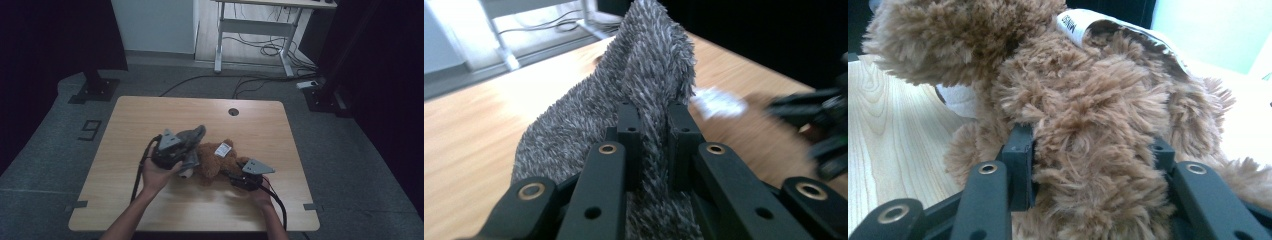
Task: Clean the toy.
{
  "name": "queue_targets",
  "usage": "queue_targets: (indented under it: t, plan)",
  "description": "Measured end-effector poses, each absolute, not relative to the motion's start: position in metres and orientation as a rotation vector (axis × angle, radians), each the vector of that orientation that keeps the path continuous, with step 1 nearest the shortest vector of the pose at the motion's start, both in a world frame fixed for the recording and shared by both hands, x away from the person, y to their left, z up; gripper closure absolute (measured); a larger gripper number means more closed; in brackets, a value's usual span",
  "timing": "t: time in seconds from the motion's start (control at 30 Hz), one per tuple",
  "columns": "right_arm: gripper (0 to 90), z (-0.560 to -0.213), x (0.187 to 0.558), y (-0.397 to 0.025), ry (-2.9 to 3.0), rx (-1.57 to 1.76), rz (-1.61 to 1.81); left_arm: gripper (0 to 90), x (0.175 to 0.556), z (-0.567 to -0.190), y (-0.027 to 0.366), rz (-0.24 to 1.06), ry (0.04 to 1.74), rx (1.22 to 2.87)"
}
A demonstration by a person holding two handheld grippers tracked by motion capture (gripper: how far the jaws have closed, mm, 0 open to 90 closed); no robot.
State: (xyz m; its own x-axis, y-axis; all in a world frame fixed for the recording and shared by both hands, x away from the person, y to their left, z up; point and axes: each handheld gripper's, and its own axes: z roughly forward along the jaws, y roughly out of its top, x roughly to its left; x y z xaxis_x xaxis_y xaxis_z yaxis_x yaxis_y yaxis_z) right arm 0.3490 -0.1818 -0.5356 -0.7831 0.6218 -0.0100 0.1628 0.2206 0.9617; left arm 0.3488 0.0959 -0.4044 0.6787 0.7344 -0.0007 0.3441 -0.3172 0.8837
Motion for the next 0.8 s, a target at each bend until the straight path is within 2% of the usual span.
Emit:
queue_targets:
  t: [0.17,0.33,0.6,0.8]
  plan:
    - [53.3,-0.536,0.349,-0.182,2.11,0.721,1.584,79.8,0.357,-0.402,0.036,0.444,0.772,2.007]
    - [53.3,-0.536,0.349,-0.182,2.11,0.721,1.581,79.6,0.352,-0.416,0.002,0.476,0.727,2.115]
    - [53.3,-0.536,0.349,-0.181,2.111,0.719,1.57,79.7,0.352,-0.441,0.007,0.449,0.741,2.161]
    - [53.3,-0.536,0.349,-0.181,2.106,0.725,1.572,79.9,0.349,-0.444,0.033,0.485,0.783,2.148]
